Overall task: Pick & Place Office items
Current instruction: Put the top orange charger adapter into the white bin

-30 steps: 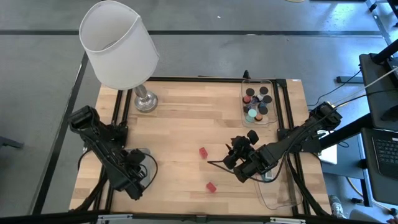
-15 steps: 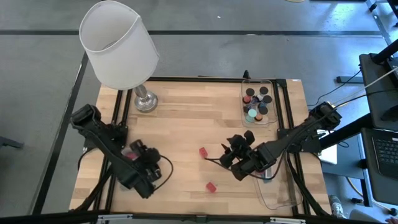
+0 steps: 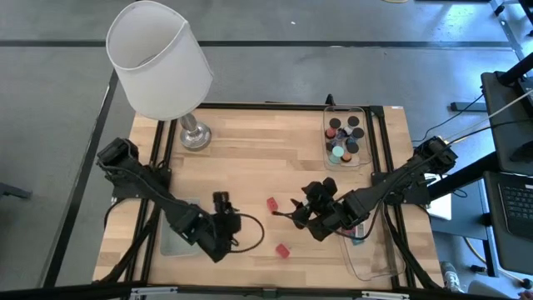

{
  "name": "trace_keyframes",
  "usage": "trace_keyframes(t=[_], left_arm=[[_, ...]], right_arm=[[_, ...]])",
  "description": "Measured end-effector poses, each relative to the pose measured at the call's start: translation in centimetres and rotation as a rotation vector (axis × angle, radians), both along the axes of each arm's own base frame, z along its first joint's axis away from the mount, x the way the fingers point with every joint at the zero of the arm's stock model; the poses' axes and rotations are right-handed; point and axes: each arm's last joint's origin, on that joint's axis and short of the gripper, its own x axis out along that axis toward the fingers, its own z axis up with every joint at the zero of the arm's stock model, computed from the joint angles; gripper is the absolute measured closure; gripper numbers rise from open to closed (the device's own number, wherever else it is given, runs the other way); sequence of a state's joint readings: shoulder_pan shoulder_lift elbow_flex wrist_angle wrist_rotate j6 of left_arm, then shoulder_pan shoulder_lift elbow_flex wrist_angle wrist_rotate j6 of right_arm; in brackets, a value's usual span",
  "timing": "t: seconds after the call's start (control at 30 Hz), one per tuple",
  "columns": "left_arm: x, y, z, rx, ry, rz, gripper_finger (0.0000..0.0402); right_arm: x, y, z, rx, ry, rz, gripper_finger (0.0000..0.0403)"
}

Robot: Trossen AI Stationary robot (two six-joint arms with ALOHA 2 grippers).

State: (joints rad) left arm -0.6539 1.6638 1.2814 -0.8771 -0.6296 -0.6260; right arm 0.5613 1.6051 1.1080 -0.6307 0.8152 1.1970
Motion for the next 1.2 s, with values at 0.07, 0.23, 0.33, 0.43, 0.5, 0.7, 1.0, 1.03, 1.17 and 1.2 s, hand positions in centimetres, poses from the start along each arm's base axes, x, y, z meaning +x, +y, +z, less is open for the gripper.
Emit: trace_keyframes(t=[0.07,0.23,0.33,0.43,0.5,0.7,1.0,1.03,1.17,1.2], left_arm=[[0.5,-0.3,-0.2,0.021,-0.026,-0.093,0.0184],[1.4,-1.1,-1.3,0.032,-0.116,-0.26,0.0184],[1.8,-0.5,-2.3,0.021,-0.14,-0.262,0.0184],[2.2,0.7,-3.8,-0.01,-0.152,-0.224,0.0184],[2.1,1.4,-4.4,-0.051,-0.184,-0.219,0.0184],[1.0,4.7,-6.2,-0.181,-0.397,-0.299,0.0184],[0.6,8.8,-7.4,-0.044,-0.604,-0.265,0.0184],[0.7,9.2,-7.4,-0.02,-0.595,-0.243,0.0184],[1.0,10.9,-8.2,-0.016,-0.487,-0.368,0.0184],[1.2,11.3,-8.4,-0.047,-0.474,-0.414,0.0184]], right_arm=[[0.0,0.1,0.0,0.027,0.011,0.014,0.0127],[-0.1,0.4,-0.1,0.061,0.031,0.038,0.0118],[-0.1,0.4,-0.1,0.062,0.031,0.038,0.012],[-0.1,0.4,-0.1,0.061,0.032,0.039,0.0122],[-0.1,0.4,-0.1,0.06,0.032,0.039,0.0122],[-0.1,0.3,-0.1,0.059,0.033,0.038,0.0122],[0.0,0.2,-0.1,0.049,0.029,0.03,0.0122],[0.0,0.2,-0.1,0.046,0.031,0.033,0.0122],[0.1,-0.1,-0.1,0.013,0.053,0.056,0.0121],[0.2,-0.3,-0.1,0.004,0.06,0.059,0.0121]])
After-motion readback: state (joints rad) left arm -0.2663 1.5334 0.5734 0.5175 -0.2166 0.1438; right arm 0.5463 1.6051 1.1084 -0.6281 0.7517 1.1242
